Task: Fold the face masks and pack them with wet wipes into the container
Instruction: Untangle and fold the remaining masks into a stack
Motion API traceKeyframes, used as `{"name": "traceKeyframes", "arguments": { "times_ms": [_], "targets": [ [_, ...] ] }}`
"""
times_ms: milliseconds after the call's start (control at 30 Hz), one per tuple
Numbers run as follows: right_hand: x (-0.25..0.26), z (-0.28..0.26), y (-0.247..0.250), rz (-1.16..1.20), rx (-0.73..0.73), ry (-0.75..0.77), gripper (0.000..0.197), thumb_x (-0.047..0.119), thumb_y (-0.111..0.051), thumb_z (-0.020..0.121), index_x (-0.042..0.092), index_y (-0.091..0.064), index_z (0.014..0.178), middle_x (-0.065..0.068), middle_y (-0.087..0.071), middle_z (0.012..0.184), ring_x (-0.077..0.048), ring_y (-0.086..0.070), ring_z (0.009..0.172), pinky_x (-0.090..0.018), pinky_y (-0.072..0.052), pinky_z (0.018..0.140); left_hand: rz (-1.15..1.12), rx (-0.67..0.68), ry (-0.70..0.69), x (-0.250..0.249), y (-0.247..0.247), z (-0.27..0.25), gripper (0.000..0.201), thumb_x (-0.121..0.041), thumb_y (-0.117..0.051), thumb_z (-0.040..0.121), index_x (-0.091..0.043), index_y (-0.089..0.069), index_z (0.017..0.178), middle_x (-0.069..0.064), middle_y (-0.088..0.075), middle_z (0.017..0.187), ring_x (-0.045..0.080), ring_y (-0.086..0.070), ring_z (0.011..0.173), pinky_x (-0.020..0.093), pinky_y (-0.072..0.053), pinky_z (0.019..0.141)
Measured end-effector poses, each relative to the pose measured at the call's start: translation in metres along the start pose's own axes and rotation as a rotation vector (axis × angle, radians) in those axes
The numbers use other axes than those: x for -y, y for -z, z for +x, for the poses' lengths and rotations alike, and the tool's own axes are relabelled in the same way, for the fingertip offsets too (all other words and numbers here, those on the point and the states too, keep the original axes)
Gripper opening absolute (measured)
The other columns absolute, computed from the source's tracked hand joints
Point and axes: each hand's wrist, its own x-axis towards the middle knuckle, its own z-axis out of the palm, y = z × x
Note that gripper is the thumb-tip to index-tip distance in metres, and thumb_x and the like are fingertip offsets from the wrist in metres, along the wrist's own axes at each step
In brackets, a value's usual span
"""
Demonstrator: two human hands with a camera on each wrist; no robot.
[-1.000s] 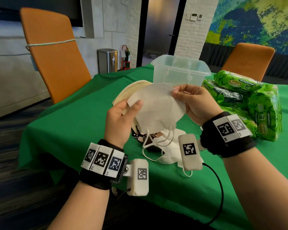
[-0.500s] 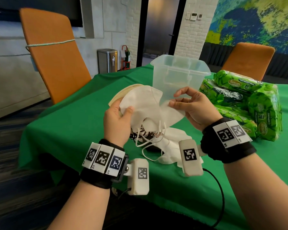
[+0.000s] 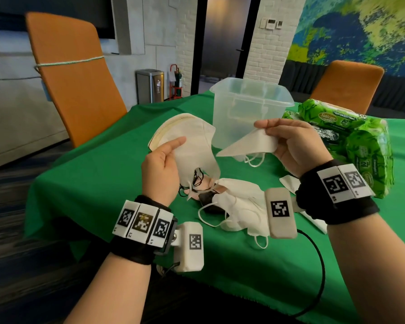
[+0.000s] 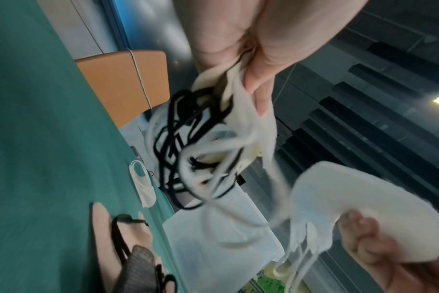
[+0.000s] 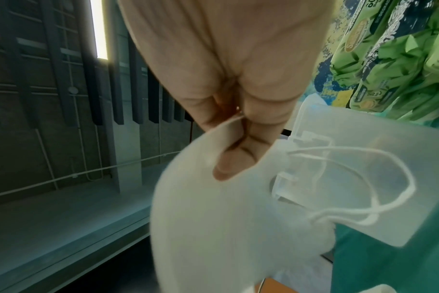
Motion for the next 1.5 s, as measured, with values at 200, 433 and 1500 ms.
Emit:
{"name": "traceKeyframes", "arguments": {
  "times_ms": [200, 433, 1500],
  "targets": [
    [-0.004, -0.003, -0.01, -0.1, 0.171, 0.03, 0.053, -0.028, -0.036, 0.074, 0.009, -0.073, 0.084, 0.002, -0.073, 0.084, -0.011, -0.068, 0.075, -0.017, -0.053, 0.06, -0.048, 0.06, 0.02, 0.0, -0.003, 0.001, 0.038, 0.004, -0.048, 0.091, -0.016, -0.061, 0.121, 0.007, -0.067, 0.115, -0.003, -0.042, 0.046, 0.005, -0.037, 0.052],
    [-0.009, -0.012, -0.024, -0.251, 0.054, 0.211, 0.009, 0.002, -0.063, 0.08, 0.01, -0.068, 0.08, 0.014, -0.068, 0.061, 0.004, -0.058, 0.055, -0.009, -0.044, 0.055, -0.109, 0.15, 0.045, -0.005, -0.001, -0.009, 0.043, 0.002, -0.064, 0.081, -0.022, -0.062, 0.116, -0.027, -0.063, 0.082, -0.007, -0.046, 0.072, 0.001, -0.04, 0.069],
    [-0.048, -0.03, -0.043, -0.595, -0.17, 0.235, 0.048, 0.033, -0.079, 0.069, 0.022, -0.052, 0.106, -0.009, -0.055, 0.113, -0.024, -0.052, 0.102, -0.034, -0.043, 0.086, -0.495, 0.29, 0.02, -0.018, -0.015, -0.033, 0.057, 0.005, -0.049, 0.069, -0.03, -0.052, 0.114, -0.003, -0.062, 0.117, 0.011, -0.06, 0.109, 0.035, -0.048, 0.096]
  ]
}}
